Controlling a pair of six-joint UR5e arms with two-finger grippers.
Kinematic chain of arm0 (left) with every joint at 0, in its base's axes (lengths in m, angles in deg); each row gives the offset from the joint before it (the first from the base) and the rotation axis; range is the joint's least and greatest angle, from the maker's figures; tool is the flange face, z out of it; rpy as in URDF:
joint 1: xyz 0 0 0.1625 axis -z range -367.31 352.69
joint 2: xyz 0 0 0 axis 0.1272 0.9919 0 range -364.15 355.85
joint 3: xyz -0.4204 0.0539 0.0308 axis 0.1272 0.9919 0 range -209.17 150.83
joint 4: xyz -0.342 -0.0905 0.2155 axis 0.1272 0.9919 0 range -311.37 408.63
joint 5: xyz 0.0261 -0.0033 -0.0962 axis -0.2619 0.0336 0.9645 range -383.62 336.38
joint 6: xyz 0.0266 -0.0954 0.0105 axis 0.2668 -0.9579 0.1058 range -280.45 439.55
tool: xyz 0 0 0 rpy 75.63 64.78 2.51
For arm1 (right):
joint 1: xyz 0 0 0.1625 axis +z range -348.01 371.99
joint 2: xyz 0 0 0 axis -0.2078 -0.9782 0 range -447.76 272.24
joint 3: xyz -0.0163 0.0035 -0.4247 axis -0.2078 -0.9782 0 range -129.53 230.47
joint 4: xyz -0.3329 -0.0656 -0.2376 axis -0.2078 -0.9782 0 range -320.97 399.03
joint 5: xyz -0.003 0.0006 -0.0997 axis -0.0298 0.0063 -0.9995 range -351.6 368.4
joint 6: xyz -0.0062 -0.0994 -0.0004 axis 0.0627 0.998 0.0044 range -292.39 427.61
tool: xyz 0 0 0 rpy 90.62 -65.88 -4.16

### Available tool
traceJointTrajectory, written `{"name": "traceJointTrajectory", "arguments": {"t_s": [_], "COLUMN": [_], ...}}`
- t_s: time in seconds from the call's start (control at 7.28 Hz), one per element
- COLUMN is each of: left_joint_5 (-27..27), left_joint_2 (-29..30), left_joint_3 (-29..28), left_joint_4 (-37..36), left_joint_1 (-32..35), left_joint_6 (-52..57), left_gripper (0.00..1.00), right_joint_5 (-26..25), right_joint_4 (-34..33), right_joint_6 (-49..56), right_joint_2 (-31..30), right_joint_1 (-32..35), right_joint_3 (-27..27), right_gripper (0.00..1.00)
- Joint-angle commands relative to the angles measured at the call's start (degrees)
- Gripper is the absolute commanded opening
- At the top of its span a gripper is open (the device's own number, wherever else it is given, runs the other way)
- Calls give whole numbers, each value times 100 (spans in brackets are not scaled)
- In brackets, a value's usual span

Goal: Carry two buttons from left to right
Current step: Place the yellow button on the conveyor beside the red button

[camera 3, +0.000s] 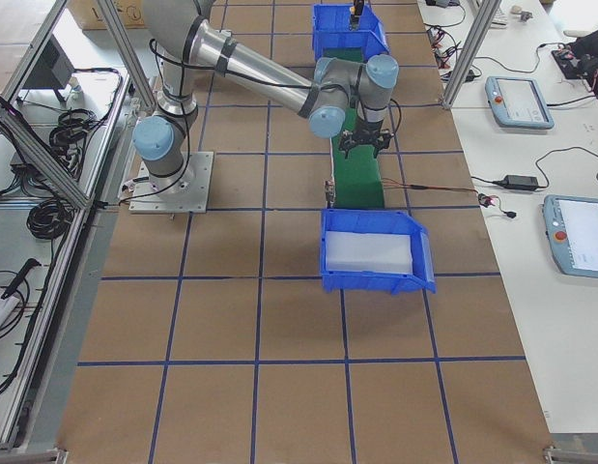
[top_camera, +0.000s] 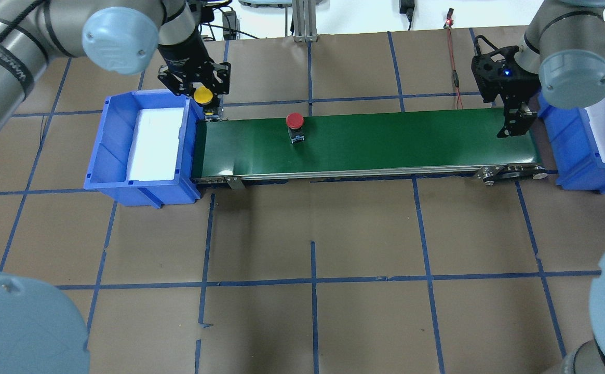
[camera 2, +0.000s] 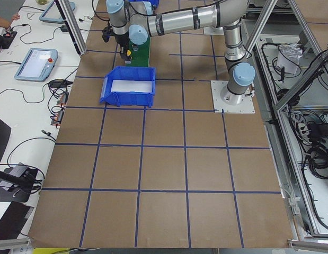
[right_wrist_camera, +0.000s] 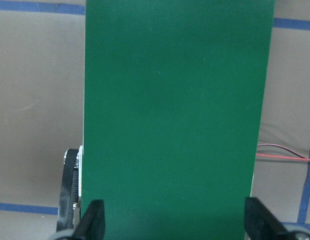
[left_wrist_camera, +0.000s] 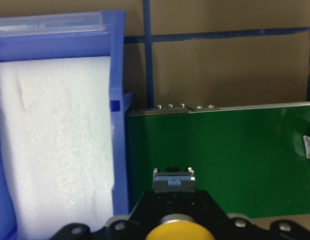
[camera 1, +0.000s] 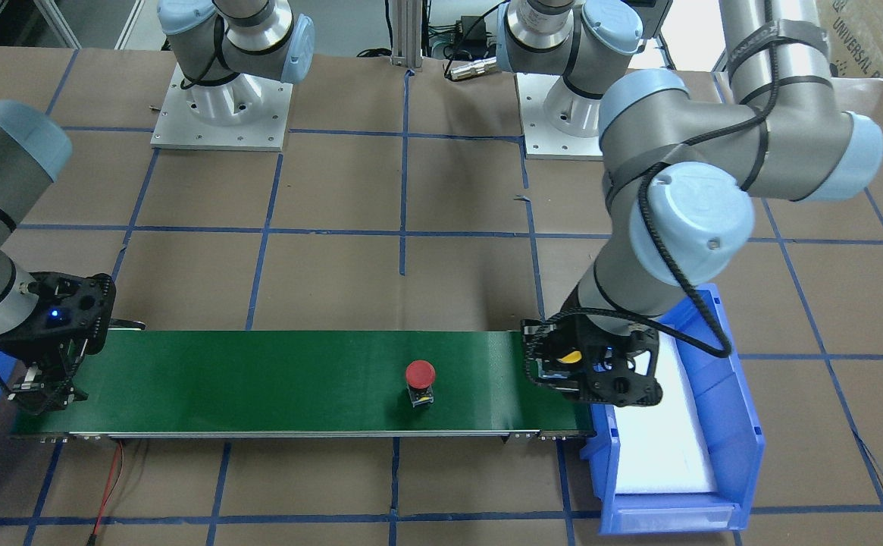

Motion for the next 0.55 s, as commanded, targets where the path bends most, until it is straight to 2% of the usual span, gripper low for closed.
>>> {"name": "traceJointTrajectory", "arguments": {"t_s": [0.0,0.14,0.27,0.41], "left_joint_5": [10,10,2,2], "left_joint_2": [452,568,543,604], "left_joint_3": [36,28,63,106], "left_joint_4": [-228,-290,-282,-282], "left_joint_1": [315,342,325,316], "left_joint_6": [-325,-604,-607,-642], "left_gripper": [32,32,32,33], "right_joint_5": [26,-26,-44,-53], "right_joint_4": [-174,-165,-165,-165], "right_joint_6": [137,119,93,110], "right_joint_2": [28,20,11,-15], "right_joint_1": [-58,-58,-58,-58], "right_joint_3": [107,133,142,142], "right_gripper": [92,93,100,100]}}
